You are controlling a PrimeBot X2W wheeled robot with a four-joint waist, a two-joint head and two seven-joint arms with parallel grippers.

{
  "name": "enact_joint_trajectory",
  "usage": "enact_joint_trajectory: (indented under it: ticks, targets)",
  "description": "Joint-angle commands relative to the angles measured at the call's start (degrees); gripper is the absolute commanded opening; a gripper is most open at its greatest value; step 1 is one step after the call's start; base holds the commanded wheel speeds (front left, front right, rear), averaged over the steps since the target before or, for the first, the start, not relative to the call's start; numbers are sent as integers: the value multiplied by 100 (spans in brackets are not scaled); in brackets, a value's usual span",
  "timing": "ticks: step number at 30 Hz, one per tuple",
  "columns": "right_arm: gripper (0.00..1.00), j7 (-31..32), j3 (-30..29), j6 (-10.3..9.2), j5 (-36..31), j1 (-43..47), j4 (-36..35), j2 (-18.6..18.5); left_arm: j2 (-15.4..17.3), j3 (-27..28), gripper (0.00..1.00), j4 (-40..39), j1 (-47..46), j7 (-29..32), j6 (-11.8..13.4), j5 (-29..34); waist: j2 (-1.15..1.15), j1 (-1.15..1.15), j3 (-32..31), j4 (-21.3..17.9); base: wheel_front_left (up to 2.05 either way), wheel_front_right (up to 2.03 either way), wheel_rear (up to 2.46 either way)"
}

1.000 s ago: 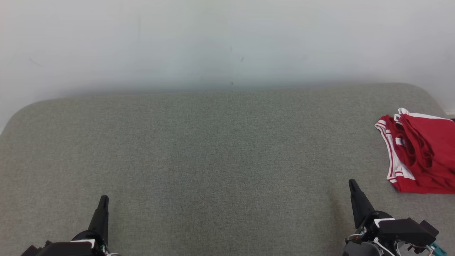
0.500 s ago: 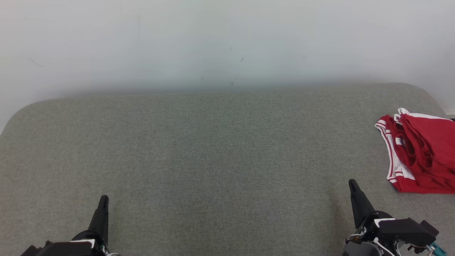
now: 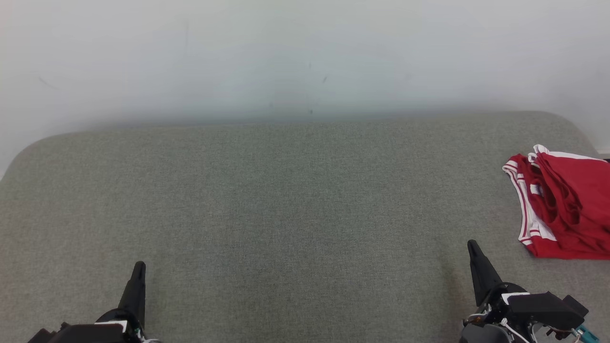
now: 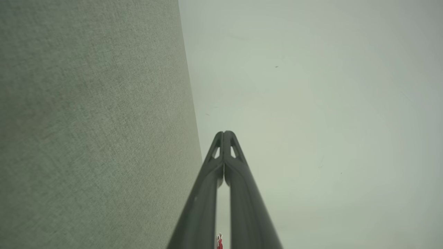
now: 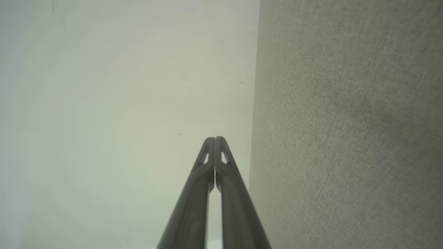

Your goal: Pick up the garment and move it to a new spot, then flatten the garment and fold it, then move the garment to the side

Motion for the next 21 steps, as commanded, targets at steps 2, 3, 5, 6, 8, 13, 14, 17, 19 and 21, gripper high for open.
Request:
enact_joint_trajectory:
  ticks: [2,3,5,6,8,13,14,17,19,21]
  targets:
    - [0,16,-2,-12,11,-26,-13,16,17,11,0,-1,-41,-1,-8,-27,0,0,0,0,0,0,0]
    - [0,16,-2,-12,11,-26,-13,16,18,10,0,-3,-41,-1,-8,-27,0,0,0,0,0,0,0]
    - [0,16,-2,-12,11,-26,-13,16,18,12,0,-3,-41,-1,-8,-27,0,0,0,0,0,0,0]
    - [0,16,-2,-12,11,-26,-13,16,17,12,0,-1,-41,-1,-8,-27,0,0,0,0,0,0,0]
    - [0,16,-2,-12,11,-26,-13,16,17,11,0,-1,-40,-1,-8,-27,0,0,0,0,0,0,0]
    - [0,16,-2,-12,11,-26,-13,16,17,12,0,-2,-40,-2,-8,-27,0,0,0,0,0,0,0]
    - [0,16,-2,-12,11,-26,-13,16,18,12,0,-3,-40,-2,-8,-27,0,0,0,0,0,0,0]
    - [0,16,-2,-12,11,-26,-13,16,17,11,0,-2,-40,-2,-8,-27,0,0,0,0,0,0,0]
    - [0,16,-2,-12,11,-26,-13,16,17,10,0,-1,-40,-2,-8,-27,0,0,0,0,0,0,0]
    - [0,16,-2,-12,11,-26,-13,16,17,12,0,-2,-40,-2,-8,-27,0,0,0,0,0,0,0]
